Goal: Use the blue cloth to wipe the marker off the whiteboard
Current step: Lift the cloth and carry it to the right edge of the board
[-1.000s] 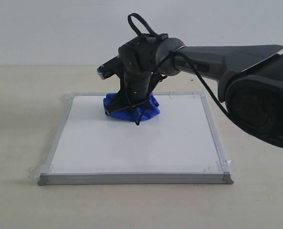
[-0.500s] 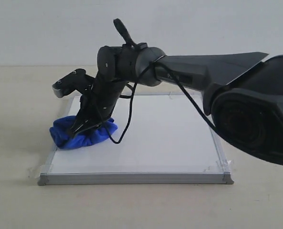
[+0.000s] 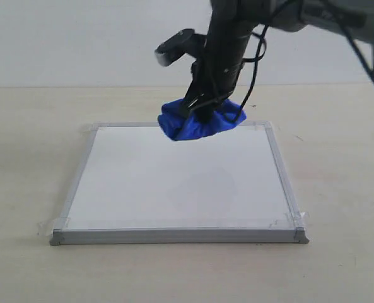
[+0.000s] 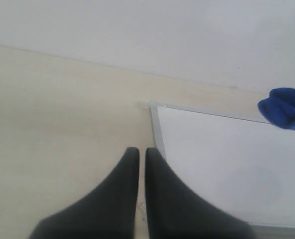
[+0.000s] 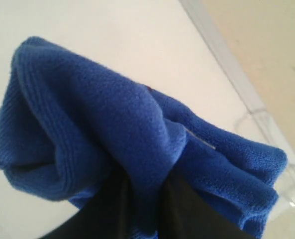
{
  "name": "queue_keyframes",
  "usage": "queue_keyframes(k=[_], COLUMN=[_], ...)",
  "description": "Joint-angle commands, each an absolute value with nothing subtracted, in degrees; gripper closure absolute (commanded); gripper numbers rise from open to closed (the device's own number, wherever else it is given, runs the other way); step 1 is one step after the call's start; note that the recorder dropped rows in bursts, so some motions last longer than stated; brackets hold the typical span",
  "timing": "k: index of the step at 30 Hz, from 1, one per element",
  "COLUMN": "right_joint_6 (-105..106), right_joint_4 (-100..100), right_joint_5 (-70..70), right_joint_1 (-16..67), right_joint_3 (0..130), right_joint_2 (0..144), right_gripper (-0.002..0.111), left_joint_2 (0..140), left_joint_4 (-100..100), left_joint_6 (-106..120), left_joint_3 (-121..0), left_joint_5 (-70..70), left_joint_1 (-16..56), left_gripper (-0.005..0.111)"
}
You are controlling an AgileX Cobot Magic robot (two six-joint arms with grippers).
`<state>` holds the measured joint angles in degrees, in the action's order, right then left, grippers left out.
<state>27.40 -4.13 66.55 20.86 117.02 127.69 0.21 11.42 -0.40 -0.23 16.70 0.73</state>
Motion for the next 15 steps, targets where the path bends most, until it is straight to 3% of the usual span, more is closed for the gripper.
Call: queue_keyframes(k=[1,15], right_joint_6=[31.54,83.12], right_joint_4=[-2.77,2.05], right_joint_5=[69.10,69.96], right_joint_1=[16.37,7.75], right_joint_3=[116.81,93.83], right_joint_2=[122.33,105.95], right_gripper=[0.109,0.109], left_joint_2=[0.00,0.00], left_joint_4=[11.20,11.20], left_joint_6=[-0.44,-0.44], left_joint_3=[0.00,0.00], left_joint_5=[16.78,16.78], left_joint_1=[0.58,0.58], left_gripper=[0.102,0.102])
